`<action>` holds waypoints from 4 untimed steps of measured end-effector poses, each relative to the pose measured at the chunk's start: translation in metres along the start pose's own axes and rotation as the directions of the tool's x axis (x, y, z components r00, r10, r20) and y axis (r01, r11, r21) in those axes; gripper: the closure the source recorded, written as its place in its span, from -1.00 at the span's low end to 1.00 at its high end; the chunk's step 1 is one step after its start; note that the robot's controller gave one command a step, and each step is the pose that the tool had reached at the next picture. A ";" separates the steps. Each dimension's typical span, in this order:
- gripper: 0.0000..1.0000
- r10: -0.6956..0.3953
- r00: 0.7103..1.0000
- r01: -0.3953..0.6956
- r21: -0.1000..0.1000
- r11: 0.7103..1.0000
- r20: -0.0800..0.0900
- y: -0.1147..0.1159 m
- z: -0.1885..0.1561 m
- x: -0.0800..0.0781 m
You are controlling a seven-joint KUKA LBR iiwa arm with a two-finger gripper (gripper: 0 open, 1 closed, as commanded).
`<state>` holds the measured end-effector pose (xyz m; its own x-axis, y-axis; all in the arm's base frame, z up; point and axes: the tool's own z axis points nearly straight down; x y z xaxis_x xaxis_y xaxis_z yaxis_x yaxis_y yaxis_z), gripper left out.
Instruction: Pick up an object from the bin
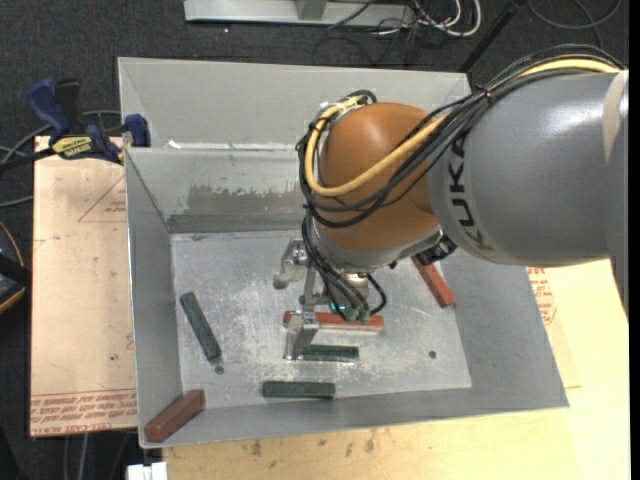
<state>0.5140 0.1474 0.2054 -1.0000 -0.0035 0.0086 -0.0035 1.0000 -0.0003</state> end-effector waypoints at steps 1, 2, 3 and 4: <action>-1.00 0.003 1.000 -0.003 -0.001 1.000 0.008 -0.001 -0.004 -0.002; 1.00 -0.206 0.978 0.206 -0.003 0.978 0.013 -0.097 0.118 -0.030; -1.00 -0.205 0.979 0.205 0.000 0.979 0.011 -0.100 0.120 -0.029; -1.00 -0.204 0.979 0.204 0.000 0.979 0.012 -0.100 0.121 -0.029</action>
Offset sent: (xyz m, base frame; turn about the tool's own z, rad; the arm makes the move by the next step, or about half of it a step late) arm 0.0267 -0.1007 -0.1226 -0.2078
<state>0.5420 0.0474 0.0843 -0.9783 -0.2073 -0.0032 -0.2073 0.9783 0.0014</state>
